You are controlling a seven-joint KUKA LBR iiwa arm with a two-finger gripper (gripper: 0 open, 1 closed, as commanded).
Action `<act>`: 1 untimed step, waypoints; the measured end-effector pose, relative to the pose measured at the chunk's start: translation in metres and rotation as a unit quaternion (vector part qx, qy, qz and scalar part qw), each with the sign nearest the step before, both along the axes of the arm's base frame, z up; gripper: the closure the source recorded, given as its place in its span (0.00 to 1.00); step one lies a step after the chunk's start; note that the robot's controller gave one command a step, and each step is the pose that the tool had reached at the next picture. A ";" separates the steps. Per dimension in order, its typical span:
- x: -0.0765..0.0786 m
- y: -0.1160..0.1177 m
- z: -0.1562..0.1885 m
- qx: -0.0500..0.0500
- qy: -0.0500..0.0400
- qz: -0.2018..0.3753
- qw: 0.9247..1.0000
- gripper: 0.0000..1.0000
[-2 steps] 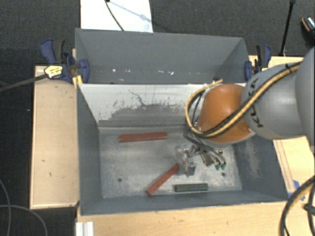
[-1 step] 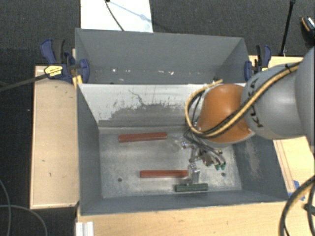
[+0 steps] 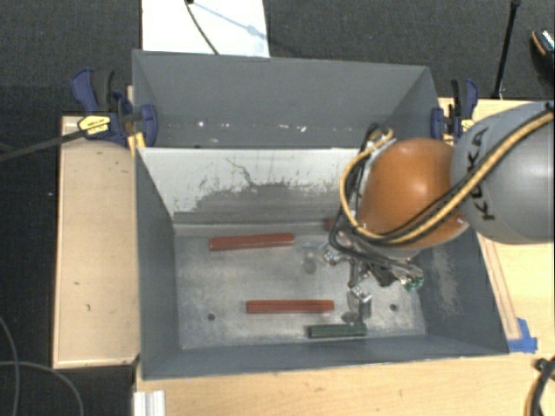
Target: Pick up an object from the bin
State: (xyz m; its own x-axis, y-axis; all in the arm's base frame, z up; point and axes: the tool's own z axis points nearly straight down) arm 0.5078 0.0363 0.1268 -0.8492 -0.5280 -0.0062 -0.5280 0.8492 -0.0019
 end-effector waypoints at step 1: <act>0.016 0.022 -0.059 0.000 0.004 0.021 1.000 0.00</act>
Offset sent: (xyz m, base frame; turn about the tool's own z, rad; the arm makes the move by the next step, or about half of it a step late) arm 0.0164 0.0203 -0.0568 -0.0422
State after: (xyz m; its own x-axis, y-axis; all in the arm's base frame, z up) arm 0.5242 0.0583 0.0681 -0.8268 -0.5625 0.0000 -0.5625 0.8268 0.0024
